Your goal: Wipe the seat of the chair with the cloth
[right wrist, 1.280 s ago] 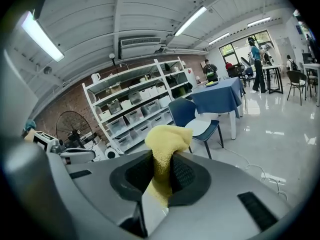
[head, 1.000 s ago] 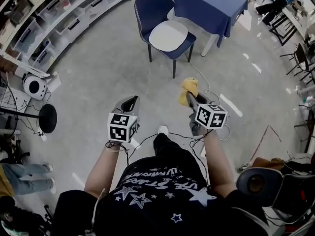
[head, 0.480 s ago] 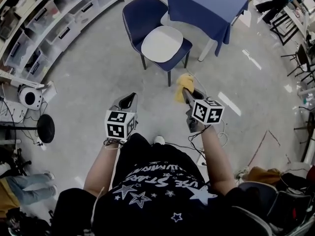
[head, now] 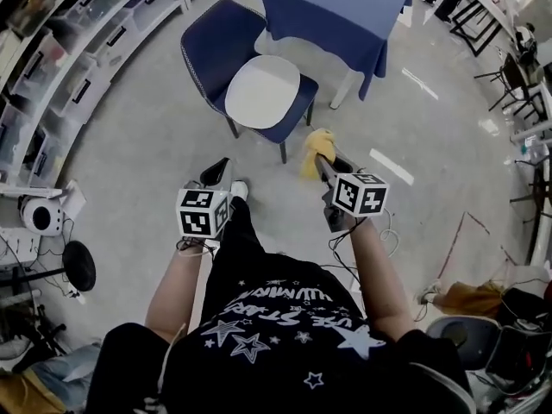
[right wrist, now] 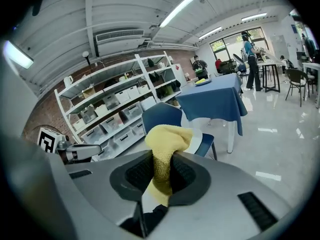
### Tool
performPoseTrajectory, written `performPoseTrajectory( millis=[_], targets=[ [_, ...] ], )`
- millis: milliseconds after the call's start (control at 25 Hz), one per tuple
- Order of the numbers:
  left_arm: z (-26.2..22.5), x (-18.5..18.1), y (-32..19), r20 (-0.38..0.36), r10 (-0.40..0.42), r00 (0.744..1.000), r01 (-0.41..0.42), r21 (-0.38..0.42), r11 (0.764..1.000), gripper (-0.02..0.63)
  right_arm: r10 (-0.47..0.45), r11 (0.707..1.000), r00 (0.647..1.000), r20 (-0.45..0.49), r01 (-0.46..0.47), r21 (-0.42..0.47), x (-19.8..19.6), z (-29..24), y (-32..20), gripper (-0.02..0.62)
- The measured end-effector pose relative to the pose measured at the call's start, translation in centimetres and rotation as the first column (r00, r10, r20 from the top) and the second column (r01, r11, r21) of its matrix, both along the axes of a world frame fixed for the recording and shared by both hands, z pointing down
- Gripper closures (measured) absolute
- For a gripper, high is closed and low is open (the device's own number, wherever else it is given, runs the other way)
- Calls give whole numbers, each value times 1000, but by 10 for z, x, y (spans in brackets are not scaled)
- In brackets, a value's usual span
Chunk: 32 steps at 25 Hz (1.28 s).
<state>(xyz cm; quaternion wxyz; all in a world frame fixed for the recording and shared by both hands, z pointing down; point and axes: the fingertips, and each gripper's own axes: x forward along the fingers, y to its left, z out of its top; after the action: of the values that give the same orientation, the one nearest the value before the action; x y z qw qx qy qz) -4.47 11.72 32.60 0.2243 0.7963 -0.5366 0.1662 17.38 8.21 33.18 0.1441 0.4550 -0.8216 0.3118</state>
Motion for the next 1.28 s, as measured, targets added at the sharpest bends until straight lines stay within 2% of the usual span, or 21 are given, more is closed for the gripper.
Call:
performPoseTrajectory(
  millis=[320,480,760,1000,1280],
  targets=[
    [35,-28,-112,-9,114,993,-115,-62,991,584,104,990,993,-47,-108,-87,-24,37,-79,525],
    [47,-42,-165,16,187,982,-185,-78,980,584,144,980,988,-54,-150,-128,-49,52,-132,525],
    [84,-60,-233,-7,259,966,-258,-120,959,584,132,974,984,-119,-150,-167,-96,79,-211,525],
    [120,-51,-269,-28,299,954,-299,-162,940,584,166,960,978,-128,-190,-207,-106,116,-245,525],
    [155,-59,-299,-45,275,960,-279,-198,940,584,182,948,971,-153,-215,-237,-119,163,-273,525]
  ],
)
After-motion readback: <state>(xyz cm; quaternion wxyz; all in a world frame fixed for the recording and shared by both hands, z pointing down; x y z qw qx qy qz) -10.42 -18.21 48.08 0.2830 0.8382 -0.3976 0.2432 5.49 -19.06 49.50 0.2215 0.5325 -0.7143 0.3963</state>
